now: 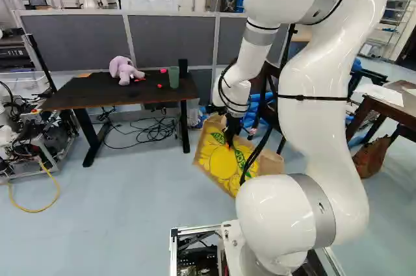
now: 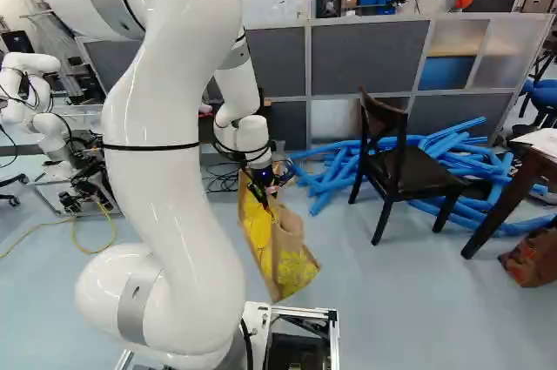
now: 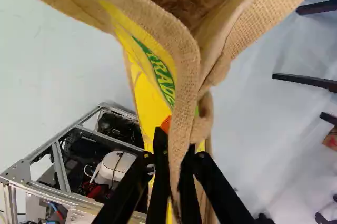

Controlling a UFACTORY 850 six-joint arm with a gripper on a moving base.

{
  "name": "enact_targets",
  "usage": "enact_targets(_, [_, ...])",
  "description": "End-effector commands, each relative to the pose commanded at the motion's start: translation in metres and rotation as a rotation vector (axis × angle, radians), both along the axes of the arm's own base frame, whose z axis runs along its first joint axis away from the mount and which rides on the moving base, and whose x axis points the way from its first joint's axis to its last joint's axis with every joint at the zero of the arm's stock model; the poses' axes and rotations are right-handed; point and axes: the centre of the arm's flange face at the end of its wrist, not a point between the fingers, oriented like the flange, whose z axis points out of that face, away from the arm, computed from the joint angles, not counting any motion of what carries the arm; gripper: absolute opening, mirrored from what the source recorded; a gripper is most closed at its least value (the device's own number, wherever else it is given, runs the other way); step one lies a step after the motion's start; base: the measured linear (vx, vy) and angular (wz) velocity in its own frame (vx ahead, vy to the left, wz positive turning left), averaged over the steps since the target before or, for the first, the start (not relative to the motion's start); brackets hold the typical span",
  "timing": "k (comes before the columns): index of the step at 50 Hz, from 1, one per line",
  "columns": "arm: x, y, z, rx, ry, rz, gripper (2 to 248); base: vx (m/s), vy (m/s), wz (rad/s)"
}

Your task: Pick up the bag on the ground and place it on the table

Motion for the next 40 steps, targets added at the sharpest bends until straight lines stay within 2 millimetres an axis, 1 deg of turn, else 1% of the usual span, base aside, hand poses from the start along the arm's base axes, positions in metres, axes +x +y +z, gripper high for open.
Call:
enact_targets(26, [-0.021,0.001,0.038,-0.004,-0.014,-0.001,22,0.0,0.0,0.0])
enact_targets(40, [-0.024,-0.004,0.059,-0.006,-0.028,-0.013,22,0.0,0.0,0.0])
